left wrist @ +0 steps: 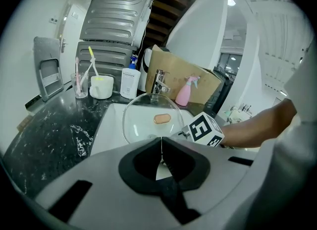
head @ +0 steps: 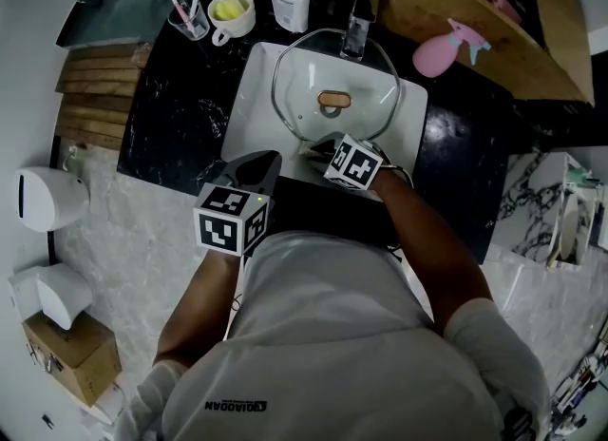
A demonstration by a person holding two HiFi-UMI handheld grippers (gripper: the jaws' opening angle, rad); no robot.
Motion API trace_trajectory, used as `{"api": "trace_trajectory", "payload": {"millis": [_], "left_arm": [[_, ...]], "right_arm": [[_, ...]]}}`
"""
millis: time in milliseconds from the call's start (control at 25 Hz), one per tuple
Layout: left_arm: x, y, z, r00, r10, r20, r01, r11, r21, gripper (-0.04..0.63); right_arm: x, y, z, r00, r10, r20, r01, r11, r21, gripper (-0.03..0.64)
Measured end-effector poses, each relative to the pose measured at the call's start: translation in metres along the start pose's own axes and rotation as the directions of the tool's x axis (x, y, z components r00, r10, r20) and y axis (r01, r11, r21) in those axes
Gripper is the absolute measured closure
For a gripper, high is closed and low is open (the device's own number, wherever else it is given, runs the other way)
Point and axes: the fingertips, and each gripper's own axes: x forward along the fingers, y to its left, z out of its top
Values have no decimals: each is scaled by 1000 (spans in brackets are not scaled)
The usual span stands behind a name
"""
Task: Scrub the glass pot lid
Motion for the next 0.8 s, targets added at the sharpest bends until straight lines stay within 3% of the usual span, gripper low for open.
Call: {"api": "trace_trajectory", "payload": {"millis": [280, 520, 680, 800], "left_arm": [[7, 2, 14, 999, -51, -15, 51, 999, 10, 580], [15, 5, 26, 996, -88, -31, 89, 995, 36, 580], [21, 3, 29, 993, -105, -48, 108, 993, 57, 580], [25, -2, 35, 992, -115, -49, 119, 990, 80, 580]], "right_arm": [[-11, -7, 7, 999, -44, 17, 43, 999, 29, 518], [-47, -13, 21, 987, -126, 99, 119, 990, 75, 520], [-90, -16, 33, 964, -214, 156, 202, 975, 92, 520], [-132, -27, 44, 929, -320, 183, 316, 947, 54, 520]]}}
